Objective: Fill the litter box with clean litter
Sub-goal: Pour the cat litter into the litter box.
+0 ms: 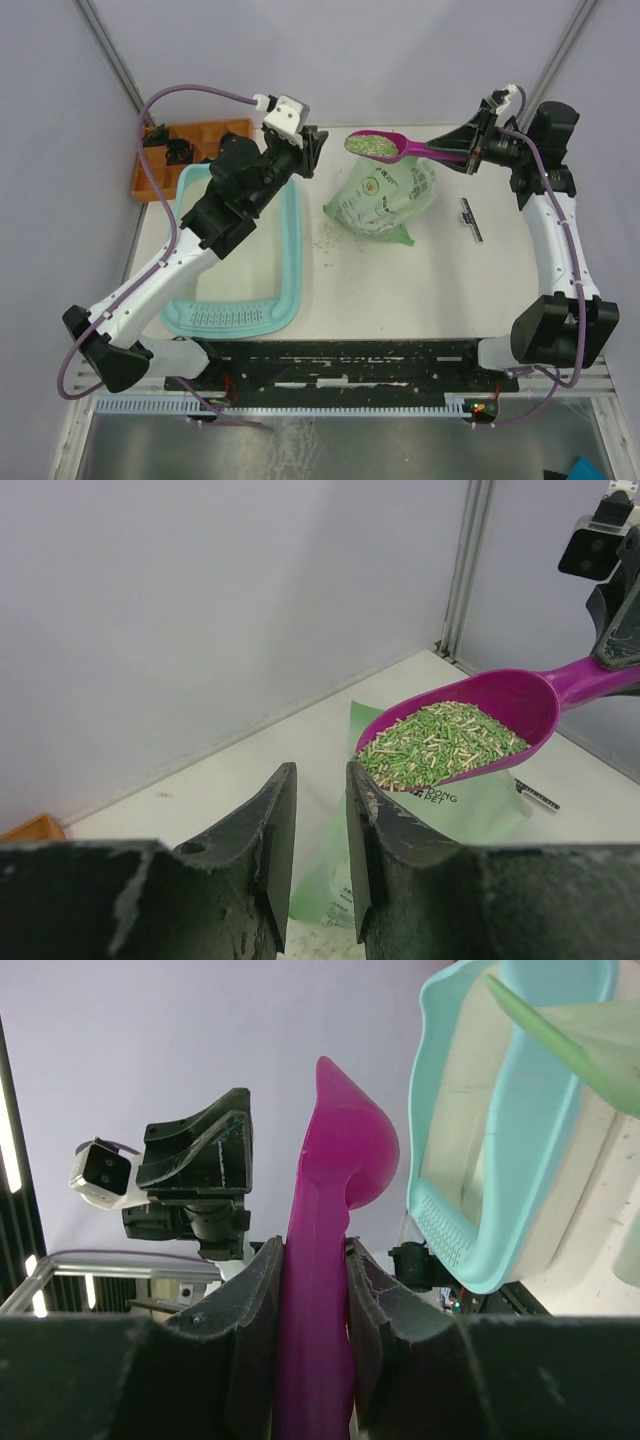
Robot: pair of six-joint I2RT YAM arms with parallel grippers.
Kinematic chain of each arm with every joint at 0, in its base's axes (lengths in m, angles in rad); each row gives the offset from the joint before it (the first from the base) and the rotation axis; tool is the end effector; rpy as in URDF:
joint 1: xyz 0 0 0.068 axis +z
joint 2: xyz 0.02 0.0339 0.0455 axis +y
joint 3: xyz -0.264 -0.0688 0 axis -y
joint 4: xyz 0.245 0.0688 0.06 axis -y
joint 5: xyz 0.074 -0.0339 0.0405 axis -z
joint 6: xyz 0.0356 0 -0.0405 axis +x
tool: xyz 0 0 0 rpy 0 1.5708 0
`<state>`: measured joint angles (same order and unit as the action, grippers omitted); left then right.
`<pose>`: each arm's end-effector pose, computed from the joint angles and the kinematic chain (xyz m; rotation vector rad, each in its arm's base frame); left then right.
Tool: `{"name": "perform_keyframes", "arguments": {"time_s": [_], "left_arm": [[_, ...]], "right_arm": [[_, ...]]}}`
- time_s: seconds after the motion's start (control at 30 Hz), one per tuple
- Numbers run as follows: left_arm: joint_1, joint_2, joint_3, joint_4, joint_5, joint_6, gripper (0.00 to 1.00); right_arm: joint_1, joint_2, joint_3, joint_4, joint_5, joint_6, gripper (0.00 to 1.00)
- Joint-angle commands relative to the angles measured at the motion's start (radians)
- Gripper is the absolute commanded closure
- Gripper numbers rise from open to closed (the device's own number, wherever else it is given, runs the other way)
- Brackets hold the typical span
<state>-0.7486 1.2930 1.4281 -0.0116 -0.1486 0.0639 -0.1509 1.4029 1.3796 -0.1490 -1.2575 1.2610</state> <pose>0.2165 -0.1940 0.4733 0.4637 1.3891 -0.4521 0.3075 -0.0125 0.4135 0.3163 1.9976 1.8311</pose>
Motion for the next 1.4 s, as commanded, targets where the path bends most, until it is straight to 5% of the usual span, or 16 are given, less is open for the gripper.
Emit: {"name": "perform_keyframes", "arguments": {"time_s": [0.0, 0.67, 1.37], "left_arm": [[-0.002, -0.046, 0.044, -0.003, -0.067, -0.016, 0.67], [-0.002, -0.061, 0.286, -0.121, -0.226, 0.057, 0.67], [-0.003, -0.157, 0.24, -0.128, -0.282, 0.069, 0.67]], "right_arm": [[0.058, 0.029, 0.092, 0.125, 0.028, 0.075, 0.98], [0.373, 0.238, 0.316, 0.01, 0.085, -0.052, 0.98], [0.672, 0.434, 0.541, -0.284, 0.166, -0.35, 0.98]]}}
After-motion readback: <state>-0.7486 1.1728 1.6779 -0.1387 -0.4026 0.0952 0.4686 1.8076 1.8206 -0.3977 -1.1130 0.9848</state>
